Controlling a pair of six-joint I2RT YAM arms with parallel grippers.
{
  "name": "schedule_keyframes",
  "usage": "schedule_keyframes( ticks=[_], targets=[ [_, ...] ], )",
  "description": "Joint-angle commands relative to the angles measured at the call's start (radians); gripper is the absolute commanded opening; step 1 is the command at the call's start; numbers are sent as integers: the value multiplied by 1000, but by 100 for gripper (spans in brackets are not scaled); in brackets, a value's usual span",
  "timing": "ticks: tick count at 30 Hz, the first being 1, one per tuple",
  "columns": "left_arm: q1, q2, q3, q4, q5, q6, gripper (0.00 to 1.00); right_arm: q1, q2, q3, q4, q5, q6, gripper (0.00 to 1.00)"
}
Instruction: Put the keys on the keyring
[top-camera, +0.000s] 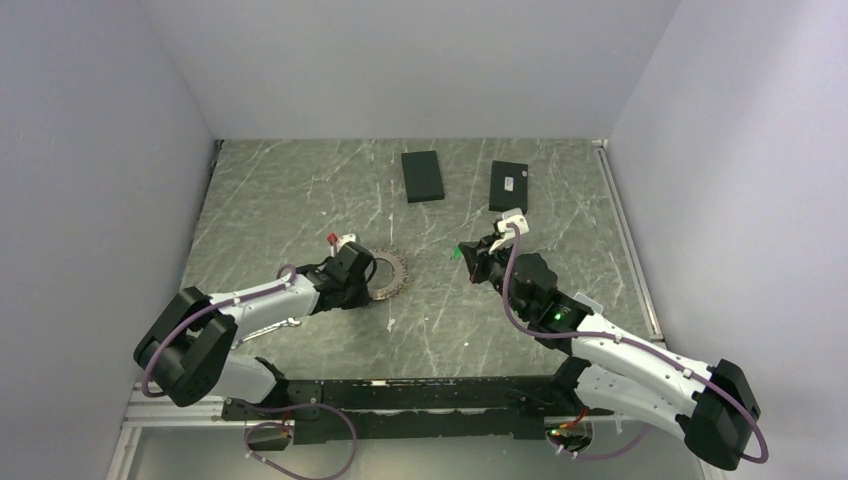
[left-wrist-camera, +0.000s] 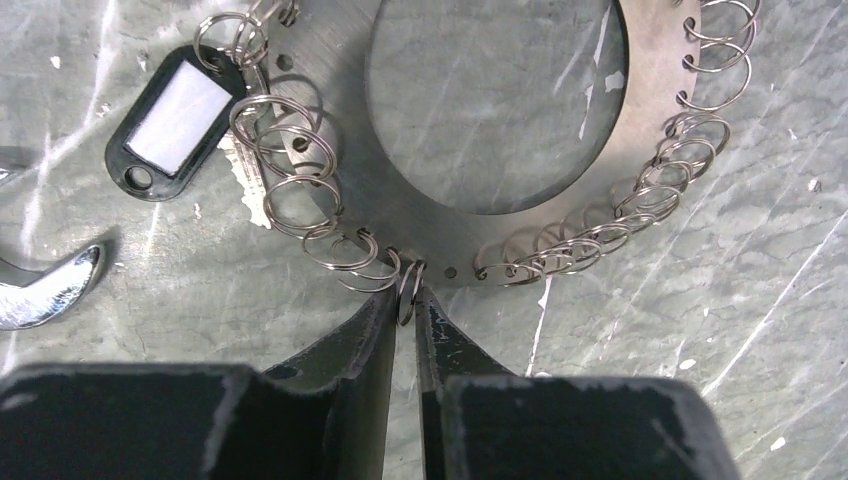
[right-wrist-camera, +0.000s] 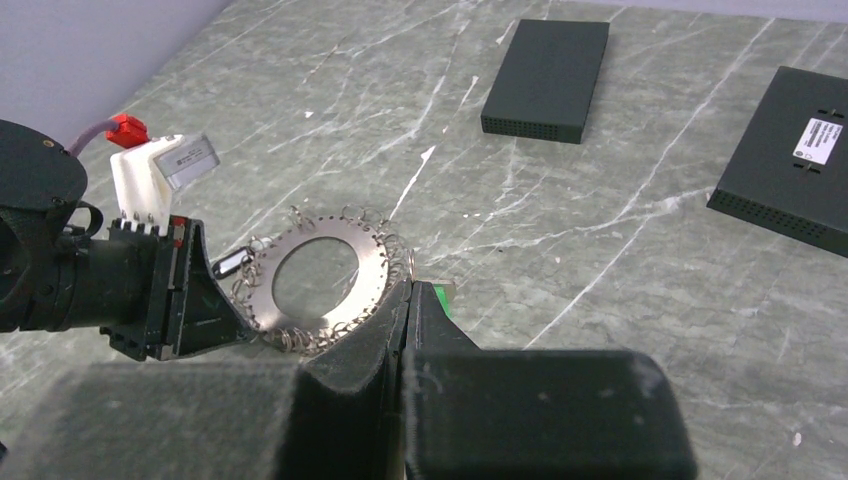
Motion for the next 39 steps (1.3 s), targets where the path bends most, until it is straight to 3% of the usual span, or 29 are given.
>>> schedule_keyframes(
  ticks=[1, 3, 4, 9, 14, 20, 29, 39],
  targets=[
    [-4, 10, 2, 27, -47, 7, 16, 5, -12, 1, 60, -4, -2, 0],
    [-4, 17, 0, 34, -54, 10, 2, 5, -14, 1, 60, -4, -2, 0],
    [-4, 22, 3, 40, -55, 16, 0, 5, -13, 1, 60, -4, -2, 0],
    [-7, -24, 24, 74, -4, 114, 0, 5, -8, 8, 53, 0, -5, 0],
    [-7, -99, 121, -37, 126, 278, 0, 5, 19, 37, 44, -55, -11, 0],
    [-9, -248, 145, -46, 297, 464, 0, 4, 59, 119, 41, -368, -14, 0],
    [-20, -401, 66, 131, 506, 604, 0, 5, 155, 255, -63, -815, -31, 0],
    [-102, -448, -49, 388, 569, 861, 0, 4, 145, 295, -258, -826, -74, 0]
  ],
)
